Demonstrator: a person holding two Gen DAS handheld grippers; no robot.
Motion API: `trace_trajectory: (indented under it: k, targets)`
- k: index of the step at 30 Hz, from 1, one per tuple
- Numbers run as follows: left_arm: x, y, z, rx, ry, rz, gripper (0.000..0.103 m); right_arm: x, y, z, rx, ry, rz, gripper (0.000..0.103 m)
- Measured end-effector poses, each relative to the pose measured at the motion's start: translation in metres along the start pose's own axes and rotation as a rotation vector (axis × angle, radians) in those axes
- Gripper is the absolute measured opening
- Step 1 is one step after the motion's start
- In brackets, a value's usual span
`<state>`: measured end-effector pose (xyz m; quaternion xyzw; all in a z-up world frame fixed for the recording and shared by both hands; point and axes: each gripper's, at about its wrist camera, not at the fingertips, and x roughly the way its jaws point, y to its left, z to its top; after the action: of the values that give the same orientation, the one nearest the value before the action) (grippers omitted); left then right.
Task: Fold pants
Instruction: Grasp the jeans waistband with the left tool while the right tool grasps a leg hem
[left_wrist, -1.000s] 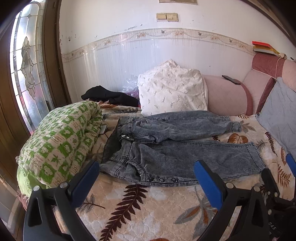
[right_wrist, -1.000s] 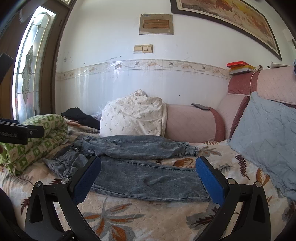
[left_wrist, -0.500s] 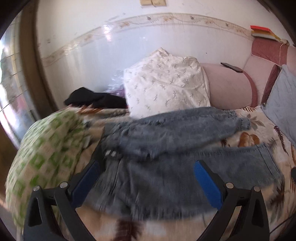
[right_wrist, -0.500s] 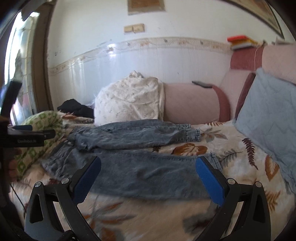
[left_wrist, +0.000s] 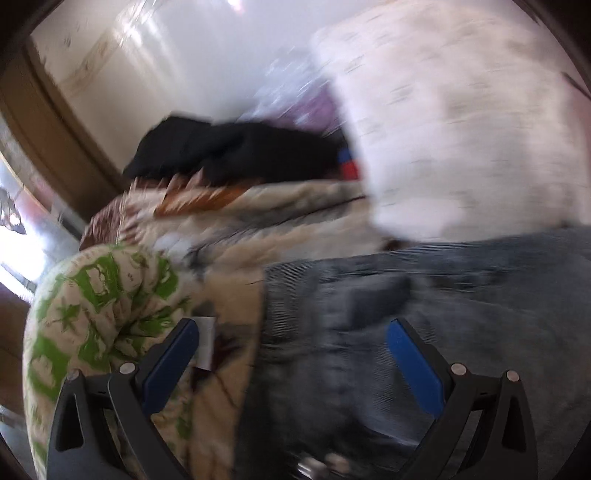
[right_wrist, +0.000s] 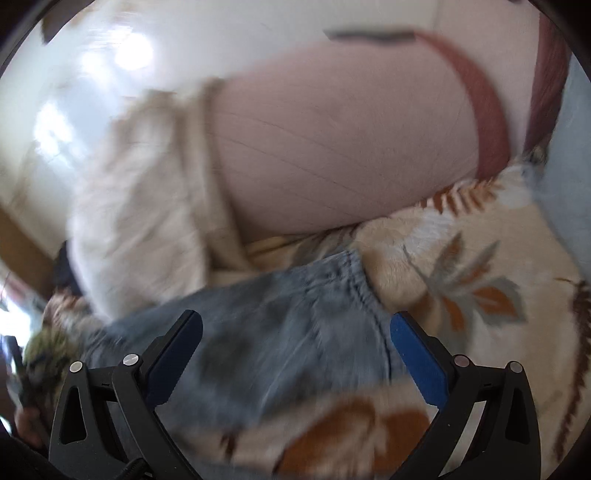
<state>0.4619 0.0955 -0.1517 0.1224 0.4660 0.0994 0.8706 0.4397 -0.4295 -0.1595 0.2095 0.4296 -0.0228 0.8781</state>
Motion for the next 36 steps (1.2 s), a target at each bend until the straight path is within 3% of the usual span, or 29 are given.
trace_trajectory:
  k: [6,8,10,13,17,18,20,23,24,26,29,36]
  targets:
    - [0.041,0.042,0.011,-0.063,0.073,0.004,0.103,0.079,-0.031,0.021,0.098,0.105,-0.107,0.095]
    - [0.050,0.047,0.013,-0.073,0.087,-0.013,0.103,0.091,-0.038,0.019,0.132,0.146,-0.089,0.082]
    - [0.059,0.046,0.015,-0.072,0.114,-0.046,0.103,0.098,-0.035,0.014,0.109,0.171,-0.089,0.077]
    - [0.067,0.045,0.019,-0.088,0.125,-0.081,0.103,0.099,-0.021,0.008,0.032,0.179,-0.154,0.070]
    - [0.082,0.051,0.034,-0.164,0.139,-0.129,0.099,0.097,-0.016,0.003,0.015,0.167,-0.174,0.061]
    - [0.089,0.050,0.037,-0.159,0.161,-0.142,0.096,0.096,-0.015,0.002,0.012,0.162,-0.175,0.059]
    - [0.102,0.045,0.041,-0.161,0.198,-0.165,0.067,0.093,-0.014,-0.002,0.006,0.152,-0.168,0.048]
    - [0.123,0.044,0.045,-0.188,0.240,-0.255,0.047,0.091,-0.012,-0.006,0.004,0.143,-0.167,0.042]
    - [0.128,0.043,0.047,-0.196,0.245,-0.261,0.046,0.090,-0.009,-0.007,0.000,0.141,-0.165,0.040]
    - [0.131,0.045,0.049,-0.201,0.229,-0.270,0.028,0.089,-0.004,-0.009,0.000,0.137,-0.155,0.032]
    - [0.135,0.056,0.050,-0.240,0.224,-0.344,0.020,0.084,0.004,-0.012,0.004,0.137,-0.144,0.023]
    - [0.113,0.082,0.051,-0.296,0.138,-0.412,0.016,0.060,0.006,-0.026,0.047,0.126,-0.108,0.016]
